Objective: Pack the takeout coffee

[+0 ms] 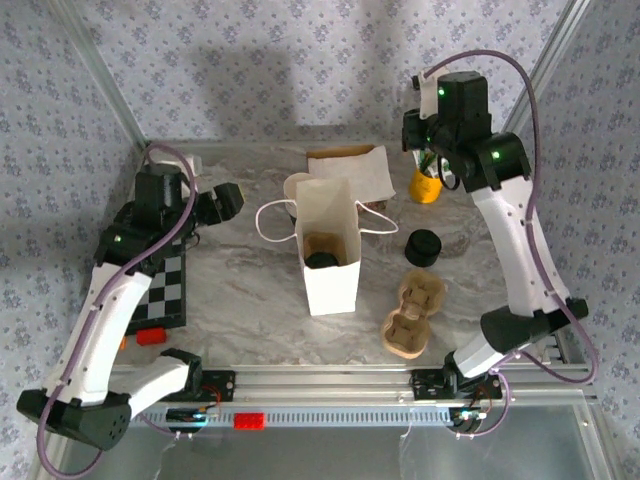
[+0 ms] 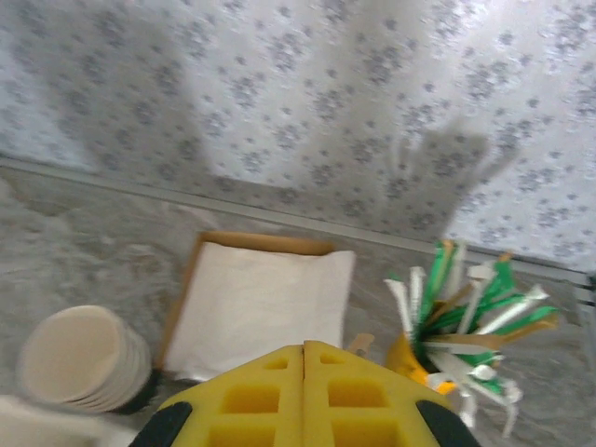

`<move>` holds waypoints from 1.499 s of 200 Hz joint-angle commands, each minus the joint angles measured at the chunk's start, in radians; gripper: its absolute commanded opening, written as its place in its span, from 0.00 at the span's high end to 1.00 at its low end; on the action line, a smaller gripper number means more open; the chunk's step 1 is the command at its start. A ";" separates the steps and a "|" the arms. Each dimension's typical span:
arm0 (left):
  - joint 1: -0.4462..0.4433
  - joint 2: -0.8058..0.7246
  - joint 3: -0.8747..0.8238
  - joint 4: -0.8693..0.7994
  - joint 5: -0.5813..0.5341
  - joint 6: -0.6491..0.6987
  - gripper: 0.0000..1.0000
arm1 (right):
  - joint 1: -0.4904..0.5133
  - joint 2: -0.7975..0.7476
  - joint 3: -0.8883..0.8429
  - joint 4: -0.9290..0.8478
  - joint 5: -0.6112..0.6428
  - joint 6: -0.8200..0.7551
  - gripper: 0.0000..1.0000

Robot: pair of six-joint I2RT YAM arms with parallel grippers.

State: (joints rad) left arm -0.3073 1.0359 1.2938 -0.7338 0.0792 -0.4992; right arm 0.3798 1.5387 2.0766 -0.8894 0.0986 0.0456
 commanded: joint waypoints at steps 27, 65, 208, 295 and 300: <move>0.000 -0.076 -0.064 0.016 0.058 -0.016 0.17 | 0.079 -0.123 0.039 -0.051 -0.197 0.160 1.00; -0.014 -0.112 -0.111 0.023 0.057 -0.036 0.16 | 0.114 -0.188 0.027 -0.019 -0.387 0.247 1.00; -0.059 -0.093 -0.118 0.048 0.024 -0.069 0.16 | 0.211 -0.044 -0.192 -0.014 -0.404 0.207 0.50; -0.061 -0.005 -0.065 0.103 0.035 -0.051 0.15 | -0.158 -0.107 -0.434 -0.027 -0.279 0.410 0.31; -0.060 0.000 -0.061 0.102 0.035 -0.046 0.14 | -0.170 -0.096 -0.463 -0.016 -0.286 0.424 0.32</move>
State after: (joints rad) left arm -0.3622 1.0119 1.1736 -0.6720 0.1123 -0.5617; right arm 0.2588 1.3987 1.7180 -0.8768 -0.2504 0.3786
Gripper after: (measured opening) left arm 0.853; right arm 0.692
